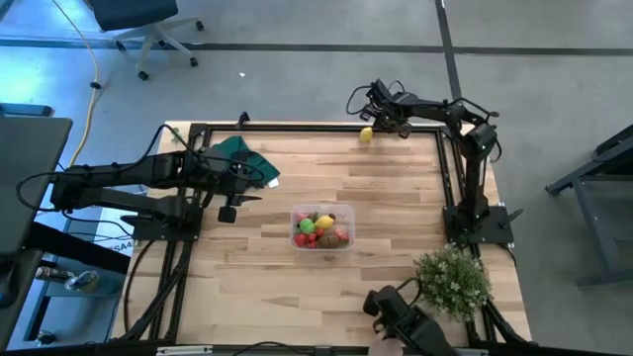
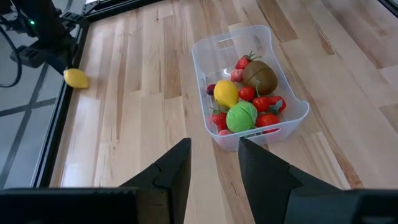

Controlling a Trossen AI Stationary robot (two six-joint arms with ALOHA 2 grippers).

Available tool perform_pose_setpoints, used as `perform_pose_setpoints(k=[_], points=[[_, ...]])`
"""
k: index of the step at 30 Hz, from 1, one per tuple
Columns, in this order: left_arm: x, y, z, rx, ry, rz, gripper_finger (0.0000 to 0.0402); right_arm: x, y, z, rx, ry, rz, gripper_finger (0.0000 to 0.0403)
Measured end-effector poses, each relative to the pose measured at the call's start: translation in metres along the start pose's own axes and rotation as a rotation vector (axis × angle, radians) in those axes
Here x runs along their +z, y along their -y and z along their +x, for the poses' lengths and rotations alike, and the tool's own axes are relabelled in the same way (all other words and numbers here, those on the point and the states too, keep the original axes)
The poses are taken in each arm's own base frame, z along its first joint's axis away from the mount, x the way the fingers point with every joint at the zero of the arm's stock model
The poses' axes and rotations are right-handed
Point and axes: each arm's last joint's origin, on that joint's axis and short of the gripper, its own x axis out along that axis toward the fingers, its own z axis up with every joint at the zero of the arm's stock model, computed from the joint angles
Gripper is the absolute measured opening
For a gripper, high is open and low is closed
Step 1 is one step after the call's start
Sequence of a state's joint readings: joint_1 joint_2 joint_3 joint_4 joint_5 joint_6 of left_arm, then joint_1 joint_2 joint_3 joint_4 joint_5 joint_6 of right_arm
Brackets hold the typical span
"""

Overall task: Pick and placing Produce into tupperware
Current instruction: Put the yellow lemon into the transparent bin

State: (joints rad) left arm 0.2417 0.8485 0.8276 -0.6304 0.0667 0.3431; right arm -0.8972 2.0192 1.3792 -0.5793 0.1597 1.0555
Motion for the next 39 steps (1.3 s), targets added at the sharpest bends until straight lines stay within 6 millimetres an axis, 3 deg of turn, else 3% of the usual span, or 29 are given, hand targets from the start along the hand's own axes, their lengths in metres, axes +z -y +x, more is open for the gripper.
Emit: perform_pose_setpoints(k=[15,24,39], points=[[0.000,0.000,0.000,0.000,0.000,0.000,0.0122,0.008,-0.021,-0.011,0.121,0.016,-0.068,0.0000],[0.000,0.000,0.000,0.000,0.000,0.000,0.0122,0.000,-0.016,-0.010,0.081,-0.049,-0.160,0.0000],[0.000,0.000,0.000,0.000,0.000,0.000,0.0122,-0.062,-0.036,-0.010,0.076,-0.162,-0.340,0.0000]])
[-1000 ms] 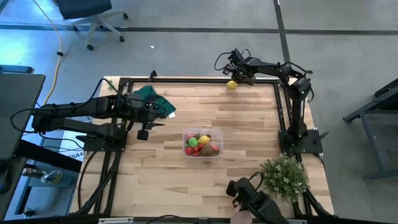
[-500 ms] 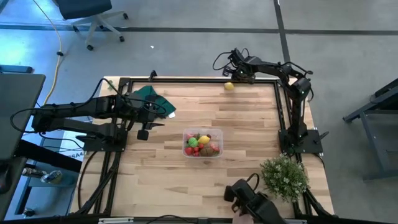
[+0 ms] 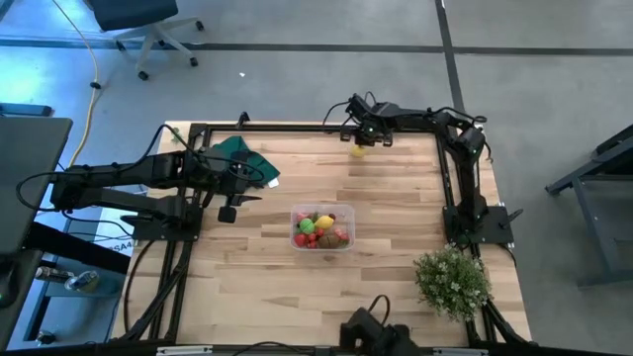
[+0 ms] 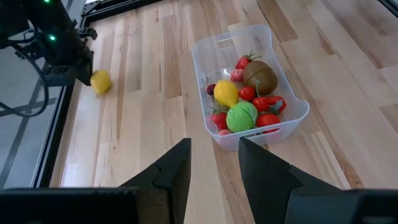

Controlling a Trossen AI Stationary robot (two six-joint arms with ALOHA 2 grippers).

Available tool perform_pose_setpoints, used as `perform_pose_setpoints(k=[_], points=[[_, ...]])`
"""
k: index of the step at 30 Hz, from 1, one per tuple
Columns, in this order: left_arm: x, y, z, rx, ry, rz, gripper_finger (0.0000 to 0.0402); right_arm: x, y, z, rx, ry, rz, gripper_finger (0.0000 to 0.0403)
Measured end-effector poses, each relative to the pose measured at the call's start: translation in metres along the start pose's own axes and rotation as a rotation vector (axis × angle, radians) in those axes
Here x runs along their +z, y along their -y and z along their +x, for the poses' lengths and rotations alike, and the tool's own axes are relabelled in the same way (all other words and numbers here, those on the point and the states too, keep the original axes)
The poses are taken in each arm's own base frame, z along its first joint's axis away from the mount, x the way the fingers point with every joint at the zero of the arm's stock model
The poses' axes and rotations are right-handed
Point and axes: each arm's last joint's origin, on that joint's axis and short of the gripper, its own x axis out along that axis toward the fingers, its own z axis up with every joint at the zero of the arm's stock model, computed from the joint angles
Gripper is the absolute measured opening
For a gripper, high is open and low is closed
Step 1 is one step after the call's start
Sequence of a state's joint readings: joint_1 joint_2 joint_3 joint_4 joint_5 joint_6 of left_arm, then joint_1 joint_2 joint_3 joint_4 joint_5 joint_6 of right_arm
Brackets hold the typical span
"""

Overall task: Pick and placing Produce into tupperware
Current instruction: Put the yellow lemon into the transparent bin

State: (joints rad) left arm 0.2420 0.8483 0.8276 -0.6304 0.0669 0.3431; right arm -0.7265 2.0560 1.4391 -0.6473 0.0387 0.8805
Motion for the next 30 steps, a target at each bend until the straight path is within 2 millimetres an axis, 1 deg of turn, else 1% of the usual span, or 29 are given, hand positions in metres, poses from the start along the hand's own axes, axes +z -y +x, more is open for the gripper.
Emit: perform_pose_setpoints(k=[7,10,13,18,24,30], points=[[0.000,0.000,0.000,0.000,0.000,0.000,0.0122,-0.024,-0.019,-0.001,0.031,-0.035,-0.050,0.0000],[0.000,0.000,0.000,0.000,0.000,0.000,0.0122,-0.029,-0.022,-0.002,0.036,-0.041,-0.052,0.0000],[0.000,0.000,0.000,0.000,0.000,0.000,0.0122,-0.029,-0.023,-0.002,0.034,-0.028,-0.051,0.0000],[0.000,0.000,0.000,0.000,0.000,0.000,0.0122,-0.021,-0.017,-0.001,0.007,0.005,-0.036,0.0000],[0.000,0.000,0.000,0.000,0.000,0.000,0.0122,-0.015,-0.010,-0.001,-0.019,-0.004,-0.029,0.0000],[0.000,0.000,0.000,0.000,0.000,0.000,0.0122,-0.017,0.008,-0.002,-0.206,-0.024,-0.068,0.0000]])
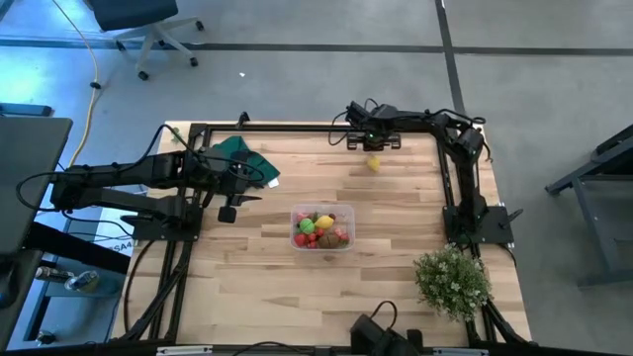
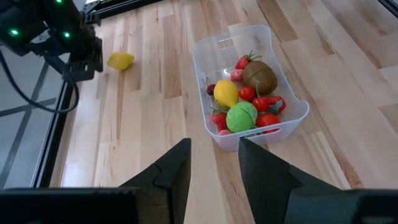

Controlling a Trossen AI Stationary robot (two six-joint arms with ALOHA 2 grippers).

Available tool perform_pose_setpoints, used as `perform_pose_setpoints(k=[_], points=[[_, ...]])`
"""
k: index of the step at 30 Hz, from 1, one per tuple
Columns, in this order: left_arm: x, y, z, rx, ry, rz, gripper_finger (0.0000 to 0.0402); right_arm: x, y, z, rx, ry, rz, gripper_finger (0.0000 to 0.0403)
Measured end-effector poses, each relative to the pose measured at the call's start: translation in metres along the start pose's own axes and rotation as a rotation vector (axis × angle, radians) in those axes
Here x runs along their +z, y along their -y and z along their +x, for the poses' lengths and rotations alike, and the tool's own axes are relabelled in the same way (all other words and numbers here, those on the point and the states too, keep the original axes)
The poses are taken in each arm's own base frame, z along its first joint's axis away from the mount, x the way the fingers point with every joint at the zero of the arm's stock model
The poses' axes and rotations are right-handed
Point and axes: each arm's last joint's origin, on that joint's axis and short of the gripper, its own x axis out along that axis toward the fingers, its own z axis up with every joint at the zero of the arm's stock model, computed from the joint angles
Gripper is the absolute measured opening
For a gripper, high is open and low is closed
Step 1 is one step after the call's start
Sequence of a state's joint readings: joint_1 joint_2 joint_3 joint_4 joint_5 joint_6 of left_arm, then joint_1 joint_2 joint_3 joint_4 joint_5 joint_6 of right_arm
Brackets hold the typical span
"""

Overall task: Pick and placing Produce into tupperware
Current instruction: Put the yellow lemon into the transparent bin

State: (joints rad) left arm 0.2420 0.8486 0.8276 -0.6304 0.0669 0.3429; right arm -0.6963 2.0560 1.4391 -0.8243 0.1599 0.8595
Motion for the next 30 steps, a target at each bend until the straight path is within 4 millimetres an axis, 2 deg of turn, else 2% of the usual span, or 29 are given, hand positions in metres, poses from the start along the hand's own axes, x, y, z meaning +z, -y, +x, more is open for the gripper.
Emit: perform_pose_setpoints(k=[7,30], points=[[0.0000,0.0000,-0.0001,0.000,0.000,0.000,0.0122,-0.0031,0.0070,-0.0001,-0.077,-0.025,-0.015,0.0000],[0.0000,0.0000,0.0000,0.000,0.000,0.000,0.0122,-0.0049,0.0052,-0.0005,-0.074,-0.026,-0.012,0.0000]])
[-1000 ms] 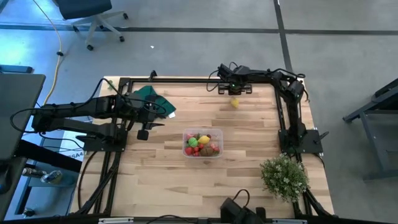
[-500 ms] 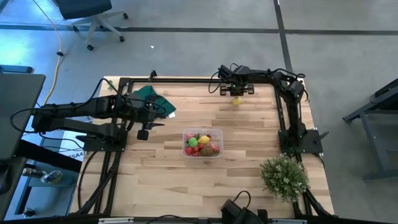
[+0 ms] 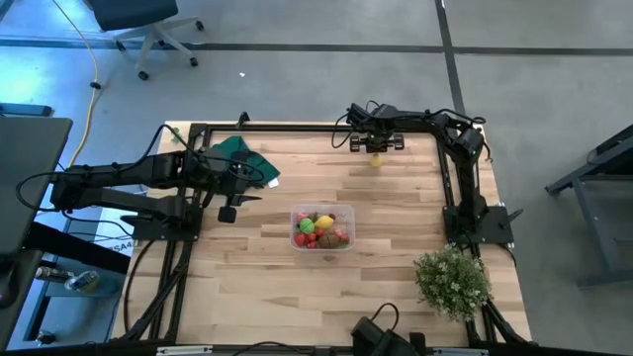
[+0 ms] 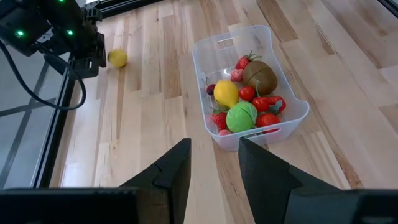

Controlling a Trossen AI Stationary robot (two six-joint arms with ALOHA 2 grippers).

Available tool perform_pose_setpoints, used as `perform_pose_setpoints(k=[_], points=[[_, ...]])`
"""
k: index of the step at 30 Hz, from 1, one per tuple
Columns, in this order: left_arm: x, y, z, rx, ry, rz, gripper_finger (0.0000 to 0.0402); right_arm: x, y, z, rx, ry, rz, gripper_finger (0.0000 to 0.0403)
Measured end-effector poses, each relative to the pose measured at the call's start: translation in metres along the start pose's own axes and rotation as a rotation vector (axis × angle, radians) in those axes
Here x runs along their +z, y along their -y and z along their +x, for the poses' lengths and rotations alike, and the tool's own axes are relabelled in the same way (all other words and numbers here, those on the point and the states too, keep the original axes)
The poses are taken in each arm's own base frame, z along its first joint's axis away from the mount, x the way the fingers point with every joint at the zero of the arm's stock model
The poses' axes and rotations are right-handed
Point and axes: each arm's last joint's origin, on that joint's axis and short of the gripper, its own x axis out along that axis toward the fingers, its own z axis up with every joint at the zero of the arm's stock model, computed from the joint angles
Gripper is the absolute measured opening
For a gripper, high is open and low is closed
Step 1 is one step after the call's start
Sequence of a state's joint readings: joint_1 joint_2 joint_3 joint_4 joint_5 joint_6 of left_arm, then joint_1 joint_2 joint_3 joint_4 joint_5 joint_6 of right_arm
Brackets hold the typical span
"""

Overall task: Pick and placing Produce into tupperware
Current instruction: Put the yellow lemon into the transparent bin

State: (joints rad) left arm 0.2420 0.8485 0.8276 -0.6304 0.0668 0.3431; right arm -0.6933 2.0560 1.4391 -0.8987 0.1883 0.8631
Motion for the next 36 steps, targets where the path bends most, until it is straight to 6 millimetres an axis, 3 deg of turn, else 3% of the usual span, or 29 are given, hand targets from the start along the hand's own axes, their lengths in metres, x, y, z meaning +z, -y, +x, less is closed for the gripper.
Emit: perform_pose_setpoints(k=[9,13,21,28,36], points=[[0.000,0.000,0.000,0.000,0.000,0.000,0.0122,0.001,0.000,-0.001,-0.007,0.022,-0.003,0.0000],[0.000,0.000,0.000,0.000,0.000,0.000,0.0122,0.007,-0.001,-0.015,0.003,0.073,-0.013,0.0000],[0.000,0.000,0.000,0.000,0.000,0.000,0.0122,0.030,-0.009,-0.078,0.046,0.152,-0.132,0.0000],[0.000,0.000,0.000,0.000,0.000,0.000,0.0122,0.034,0.006,-0.141,-0.044,0.121,-0.095,0.0011],[0.000,0.000,0.000,0.000,0.000,0.000,0.0122,0.022,0.011,-0.176,-0.009,0.057,-0.049,0.0061]])
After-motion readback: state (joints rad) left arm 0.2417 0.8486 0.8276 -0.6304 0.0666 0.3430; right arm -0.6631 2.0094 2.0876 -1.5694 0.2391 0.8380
